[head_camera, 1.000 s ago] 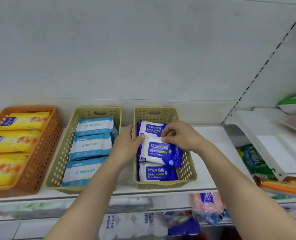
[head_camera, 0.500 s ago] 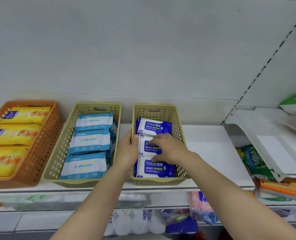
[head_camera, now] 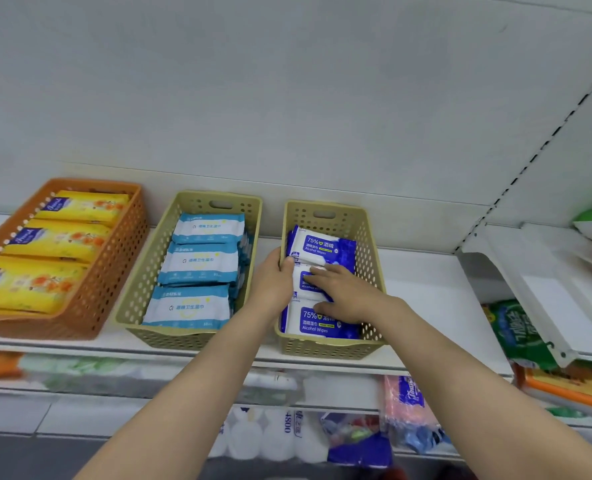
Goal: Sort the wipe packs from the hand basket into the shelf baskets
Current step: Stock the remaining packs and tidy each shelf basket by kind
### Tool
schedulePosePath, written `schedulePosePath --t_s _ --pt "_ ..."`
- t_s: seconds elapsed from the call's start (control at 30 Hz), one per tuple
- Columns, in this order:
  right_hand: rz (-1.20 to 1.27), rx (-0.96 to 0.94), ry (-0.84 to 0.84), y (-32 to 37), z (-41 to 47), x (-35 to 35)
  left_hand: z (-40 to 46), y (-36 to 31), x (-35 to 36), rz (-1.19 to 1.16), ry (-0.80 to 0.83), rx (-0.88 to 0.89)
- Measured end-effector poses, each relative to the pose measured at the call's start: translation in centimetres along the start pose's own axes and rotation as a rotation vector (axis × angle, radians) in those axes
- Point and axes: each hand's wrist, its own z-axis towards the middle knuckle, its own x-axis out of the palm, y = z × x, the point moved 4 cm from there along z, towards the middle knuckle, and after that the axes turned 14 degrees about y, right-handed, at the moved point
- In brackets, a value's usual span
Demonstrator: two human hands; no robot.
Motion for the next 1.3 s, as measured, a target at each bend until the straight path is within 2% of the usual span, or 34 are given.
schedulePosePath --t_s 0.17,0.3,0.47,0.67,0.83,0.97,1.17,1.3 --pt "0.075 0.061 -0.043 1.7 -1.2 -3.0 -2.2 -3.2 -2.3 0.147 -0.009 0.148" --pt "0.04 0.059 -0.224 6.5 -2.2 -7.8 -4.9 -5.1 -9.6 0.323 -0.101 0.24" --pt "0.01 -0.069 -0.454 17.9 -2.7 -12.5 -11.8 -4.4 -22.4 0.687 -0.305 0.293" --pt "-0.008 -0.33 -0.609 36.1 -1.9 -11.3 -23.9 2.6 -36.8 0.83 -0.478 0.205" --pt "-0.016 -0.521 -0.576 50.2 1.0 -5.7 -34.1 10.4 -46.0 0.801 -0.665 0.086" --pt "-0.049 -0.651 -0.472 60.5 4.0 -1.2 -40.6 17.4 -51.4 0.718 -0.775 -0.047" --pt "-0.152 -0.828 -0.308 75.6 10.8 2.6 -45.8 26.2 -60.5 0.604 -0.887 -0.227" --pt "-0.147 -0.928 -0.236 86.1 16.8 3.1 -47.9 30.6 -69.9 0.586 -0.975 -0.324"
